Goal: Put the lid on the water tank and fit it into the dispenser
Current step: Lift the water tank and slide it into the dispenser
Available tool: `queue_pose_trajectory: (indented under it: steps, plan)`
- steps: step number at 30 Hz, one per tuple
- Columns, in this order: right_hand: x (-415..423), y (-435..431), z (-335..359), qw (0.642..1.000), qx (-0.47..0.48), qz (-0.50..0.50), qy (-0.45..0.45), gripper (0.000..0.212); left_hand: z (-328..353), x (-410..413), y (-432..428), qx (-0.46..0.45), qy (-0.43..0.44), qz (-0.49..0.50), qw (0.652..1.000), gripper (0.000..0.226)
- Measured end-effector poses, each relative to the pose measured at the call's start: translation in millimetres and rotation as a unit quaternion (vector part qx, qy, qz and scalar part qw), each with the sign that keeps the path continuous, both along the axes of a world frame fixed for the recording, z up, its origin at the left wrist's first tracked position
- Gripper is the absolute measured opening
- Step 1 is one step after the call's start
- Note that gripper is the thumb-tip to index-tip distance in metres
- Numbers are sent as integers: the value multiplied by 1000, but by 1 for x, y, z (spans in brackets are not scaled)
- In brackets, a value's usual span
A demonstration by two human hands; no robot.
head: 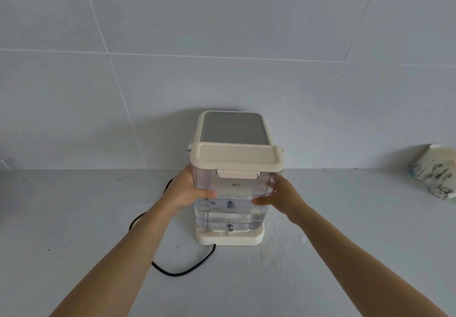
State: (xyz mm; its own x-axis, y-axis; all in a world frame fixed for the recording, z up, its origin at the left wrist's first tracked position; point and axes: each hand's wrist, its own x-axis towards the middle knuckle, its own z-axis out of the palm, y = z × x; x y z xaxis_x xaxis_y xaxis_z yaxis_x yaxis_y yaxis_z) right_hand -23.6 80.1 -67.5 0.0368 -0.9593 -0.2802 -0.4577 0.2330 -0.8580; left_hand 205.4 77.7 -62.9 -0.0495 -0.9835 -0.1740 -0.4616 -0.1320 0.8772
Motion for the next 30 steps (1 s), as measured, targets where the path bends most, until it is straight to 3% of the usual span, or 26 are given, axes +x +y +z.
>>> queue_pose_trajectory:
  steps: [4,30]
  plan:
    - [0,1,-3,1000,2,3,3,79,-3,0,0,2,-1,-3,1000,79]
    - [-4,-1,-13,1000,8,13,24,81,-19,1,1,-4,-23,-7,1000,62]
